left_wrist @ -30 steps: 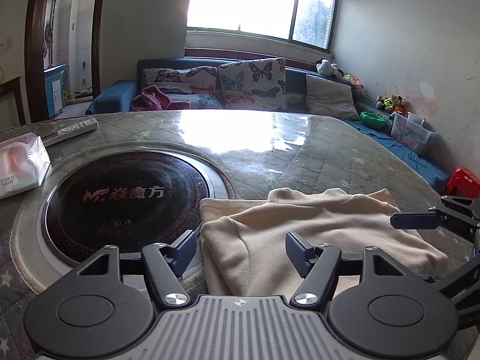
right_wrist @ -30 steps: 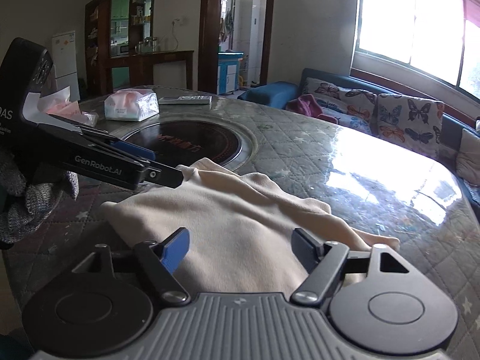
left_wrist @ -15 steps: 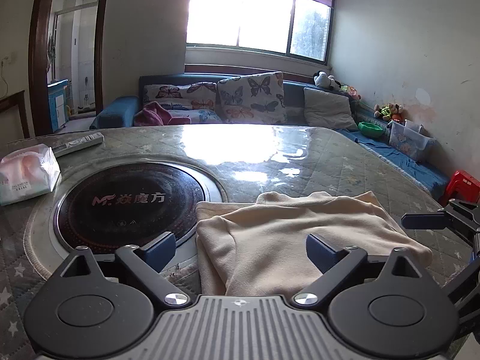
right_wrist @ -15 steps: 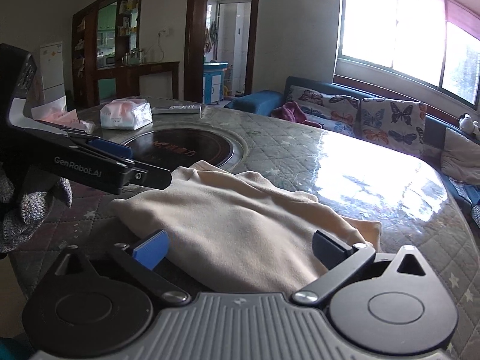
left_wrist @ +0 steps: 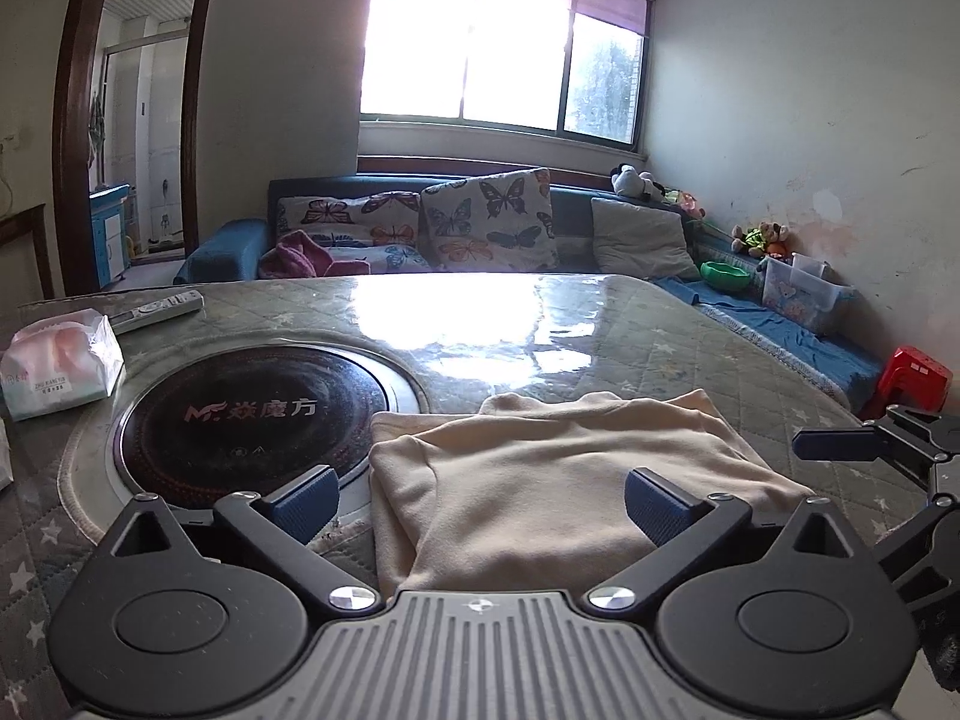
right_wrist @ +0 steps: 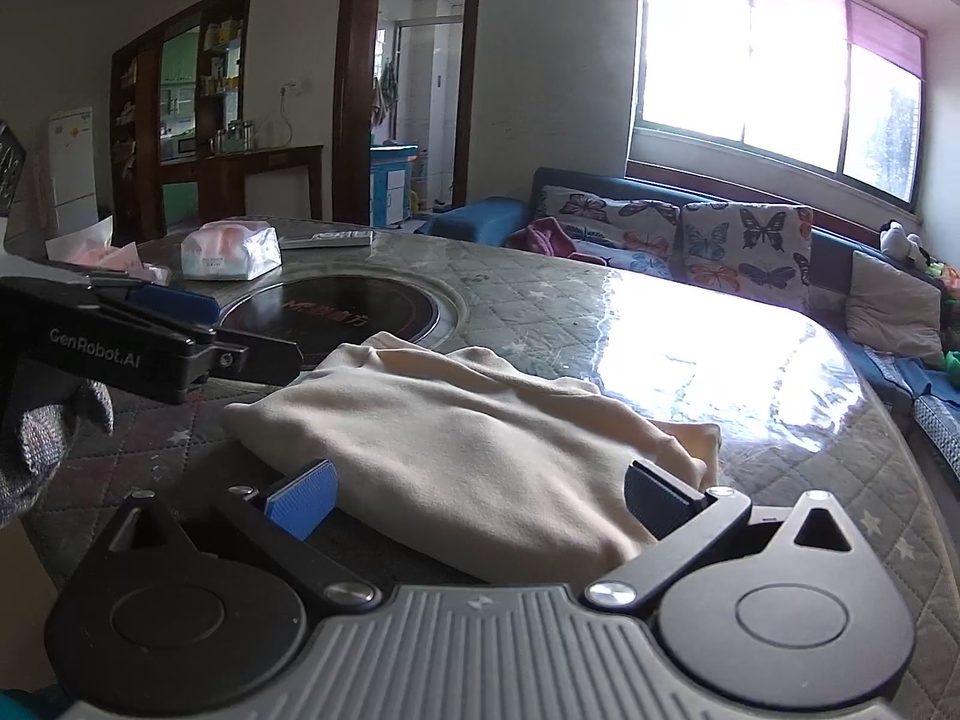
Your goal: Fold clothes
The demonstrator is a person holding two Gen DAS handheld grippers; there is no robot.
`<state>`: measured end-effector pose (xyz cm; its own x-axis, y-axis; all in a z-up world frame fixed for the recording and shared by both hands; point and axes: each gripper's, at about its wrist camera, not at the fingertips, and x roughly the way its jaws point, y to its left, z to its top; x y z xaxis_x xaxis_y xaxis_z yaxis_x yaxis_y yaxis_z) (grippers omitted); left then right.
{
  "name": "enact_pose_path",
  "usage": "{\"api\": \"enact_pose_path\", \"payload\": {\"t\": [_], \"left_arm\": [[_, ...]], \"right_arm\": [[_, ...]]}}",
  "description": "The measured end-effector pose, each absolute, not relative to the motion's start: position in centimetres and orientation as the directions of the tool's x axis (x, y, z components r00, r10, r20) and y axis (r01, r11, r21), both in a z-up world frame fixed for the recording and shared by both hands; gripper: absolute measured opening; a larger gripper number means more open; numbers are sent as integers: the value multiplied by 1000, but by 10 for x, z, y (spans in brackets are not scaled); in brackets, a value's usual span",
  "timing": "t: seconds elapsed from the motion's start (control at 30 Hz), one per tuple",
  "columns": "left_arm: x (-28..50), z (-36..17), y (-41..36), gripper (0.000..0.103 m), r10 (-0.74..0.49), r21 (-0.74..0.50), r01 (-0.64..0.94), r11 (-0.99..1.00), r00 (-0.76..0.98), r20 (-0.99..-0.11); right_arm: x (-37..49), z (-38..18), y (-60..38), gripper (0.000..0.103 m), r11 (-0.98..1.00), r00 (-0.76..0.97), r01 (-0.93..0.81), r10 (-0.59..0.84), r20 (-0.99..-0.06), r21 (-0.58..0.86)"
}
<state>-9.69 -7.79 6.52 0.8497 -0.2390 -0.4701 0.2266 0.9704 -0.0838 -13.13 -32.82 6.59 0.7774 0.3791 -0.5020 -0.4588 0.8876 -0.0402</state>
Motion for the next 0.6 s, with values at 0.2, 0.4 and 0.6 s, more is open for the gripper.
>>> {"api": "enact_pose_path", "payload": {"t": [0.2, 0.4, 0.6], "left_arm": [[-103, 65, -81, 103, -232, -94, 214, 972, 851, -472], [-110, 65, -84, 103, -222, -77, 211, 975, 853, -472], [-113, 62, -86, 103, -217, -79, 204, 976, 848, -484]], "right_arm": [[-137, 67, -328, 103, 893, 782, -449, 379, -495, -26], [-141, 67, -325, 103, 900, 789, -436, 367, -494, -28], [-146, 67, -322, 103, 906, 795, -423, 355, -492, -30]]}}
